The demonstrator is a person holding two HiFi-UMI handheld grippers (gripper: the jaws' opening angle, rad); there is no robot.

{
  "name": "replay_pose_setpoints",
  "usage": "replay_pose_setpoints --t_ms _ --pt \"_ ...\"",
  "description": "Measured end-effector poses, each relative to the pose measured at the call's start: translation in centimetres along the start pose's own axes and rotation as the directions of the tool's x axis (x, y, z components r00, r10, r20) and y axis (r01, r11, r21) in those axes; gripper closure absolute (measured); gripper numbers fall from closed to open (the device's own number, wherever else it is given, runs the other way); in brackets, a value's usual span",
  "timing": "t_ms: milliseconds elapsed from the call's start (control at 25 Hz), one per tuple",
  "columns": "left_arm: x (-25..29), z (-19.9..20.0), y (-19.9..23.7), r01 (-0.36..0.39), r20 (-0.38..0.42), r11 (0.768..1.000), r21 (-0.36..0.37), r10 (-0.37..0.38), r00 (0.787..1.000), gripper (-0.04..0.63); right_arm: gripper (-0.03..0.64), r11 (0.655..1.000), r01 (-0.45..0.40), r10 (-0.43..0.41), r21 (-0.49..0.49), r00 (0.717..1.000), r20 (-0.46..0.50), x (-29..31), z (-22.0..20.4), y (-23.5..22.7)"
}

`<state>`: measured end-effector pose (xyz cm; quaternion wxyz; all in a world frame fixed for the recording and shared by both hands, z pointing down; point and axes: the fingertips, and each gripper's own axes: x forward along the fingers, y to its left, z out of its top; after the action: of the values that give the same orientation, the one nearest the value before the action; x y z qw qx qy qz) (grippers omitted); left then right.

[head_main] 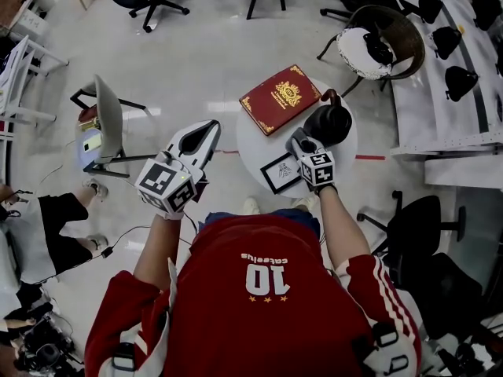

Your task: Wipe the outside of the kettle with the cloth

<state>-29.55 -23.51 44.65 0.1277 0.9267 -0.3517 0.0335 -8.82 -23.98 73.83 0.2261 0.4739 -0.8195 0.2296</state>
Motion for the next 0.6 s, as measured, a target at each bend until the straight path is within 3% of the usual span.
replay_pose_setpoints --t_ms 600 --pt "-1.8 1.4 -1.1 -0.012 0.062 1.0 0.009 0.012 0.998 0.588 0.569 0.993 -0.02 0.033 -0.118 0.993 0.11 -3.4 6.6 2.3"
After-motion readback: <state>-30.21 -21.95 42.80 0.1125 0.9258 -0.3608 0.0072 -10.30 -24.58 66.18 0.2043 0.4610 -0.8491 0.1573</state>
